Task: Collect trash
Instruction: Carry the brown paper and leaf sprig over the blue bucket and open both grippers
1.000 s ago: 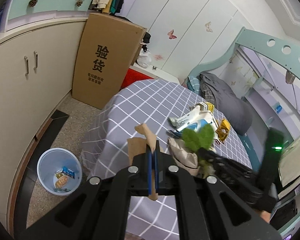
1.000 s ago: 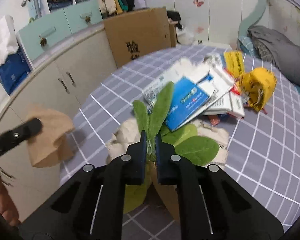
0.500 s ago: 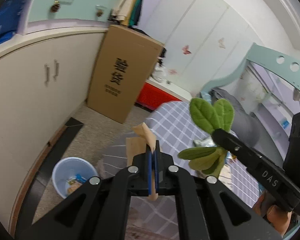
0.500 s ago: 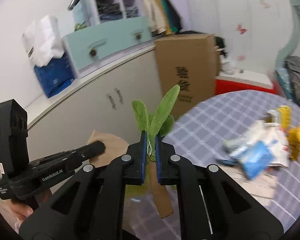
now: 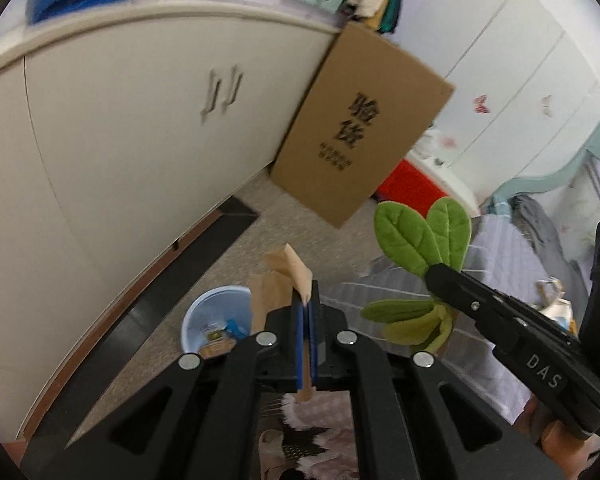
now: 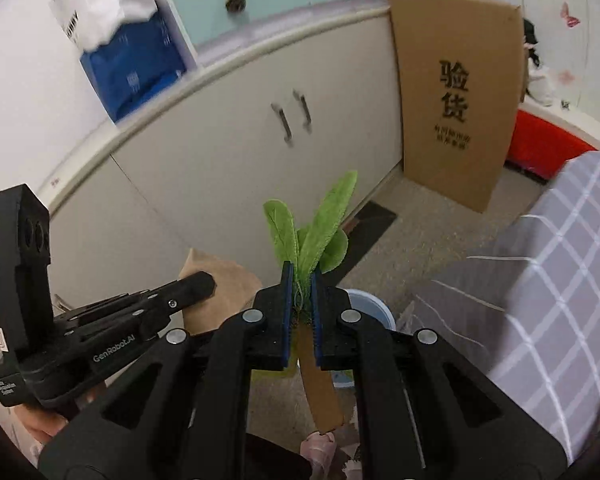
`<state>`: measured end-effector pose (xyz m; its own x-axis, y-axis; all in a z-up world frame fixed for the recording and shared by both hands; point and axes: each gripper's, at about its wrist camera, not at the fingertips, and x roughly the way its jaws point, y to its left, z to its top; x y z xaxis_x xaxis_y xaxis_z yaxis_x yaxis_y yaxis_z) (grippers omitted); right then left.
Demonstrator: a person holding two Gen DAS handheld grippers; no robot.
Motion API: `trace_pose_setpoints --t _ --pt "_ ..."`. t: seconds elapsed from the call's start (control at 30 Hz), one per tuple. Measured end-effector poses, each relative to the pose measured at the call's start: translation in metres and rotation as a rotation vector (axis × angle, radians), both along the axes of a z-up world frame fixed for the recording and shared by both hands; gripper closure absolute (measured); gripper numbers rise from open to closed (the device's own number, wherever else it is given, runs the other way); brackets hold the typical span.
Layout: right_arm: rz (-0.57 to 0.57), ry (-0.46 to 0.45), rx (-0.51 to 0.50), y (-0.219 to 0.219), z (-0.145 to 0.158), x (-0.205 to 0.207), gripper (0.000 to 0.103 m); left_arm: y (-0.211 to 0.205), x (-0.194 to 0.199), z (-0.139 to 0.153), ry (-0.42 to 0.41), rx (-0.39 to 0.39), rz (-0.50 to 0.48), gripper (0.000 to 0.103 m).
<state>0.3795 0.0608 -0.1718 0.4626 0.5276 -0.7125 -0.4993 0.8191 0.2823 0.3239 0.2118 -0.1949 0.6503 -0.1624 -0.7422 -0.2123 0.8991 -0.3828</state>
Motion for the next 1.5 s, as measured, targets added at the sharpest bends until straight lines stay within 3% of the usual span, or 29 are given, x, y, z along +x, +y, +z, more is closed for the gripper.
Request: trace_pose_setpoints --t 0.1,0.13,0.17,0.2,0.53,1.3,1.33,1.37,1.43,1.5 --pt "0.005 0.026 -0.033 0.012 -0.019 0.012 0.083 0.012 0.009 -0.018 0.042 -0.002 0.019 0.101" --pt "0.001 0.021 -0.048 0.014 -0.025 0.014 0.073 0.013 0.012 -0.022 0.051 -0.002 0.021 0.101" --pt "0.000 0.026 -0.047 0.014 -0.030 0.016 0.048 0.014 0.015 -0.026 0.059 -0.001 0.021 0.101" --pt "-0.009 0.028 -0.043 0.013 -0.033 0.018 0.042 0.013 0.016 -0.028 0.065 0.000 0.022 0.101" --pt "-0.070 0.012 -0.066 0.006 -0.035 0.018 0.041 0.005 0.031 -0.051 0.116 0.001 0.011 0.101" --pt "-0.180 0.002 -0.043 -0.017 -0.030 0.024 0.035 -0.006 0.050 -0.049 0.134 -0.007 -0.009 0.099" --pt "-0.184 -0.001 -0.045 -0.018 -0.030 0.024 0.035 -0.005 0.053 -0.051 0.143 -0.016 -0.004 0.091" --pt "-0.186 -0.001 -0.045 -0.018 -0.029 0.024 0.035 -0.004 0.056 -0.053 0.159 -0.016 -0.003 0.069" --pt "-0.187 -0.001 -0.044 -0.018 -0.029 0.024 0.035 -0.003 0.059 -0.057 0.175 -0.006 0.013 0.044" --pt "-0.186 -0.002 -0.048 -0.018 -0.029 0.024 0.035 -0.002 0.057 -0.059 0.171 0.003 0.034 0.044"
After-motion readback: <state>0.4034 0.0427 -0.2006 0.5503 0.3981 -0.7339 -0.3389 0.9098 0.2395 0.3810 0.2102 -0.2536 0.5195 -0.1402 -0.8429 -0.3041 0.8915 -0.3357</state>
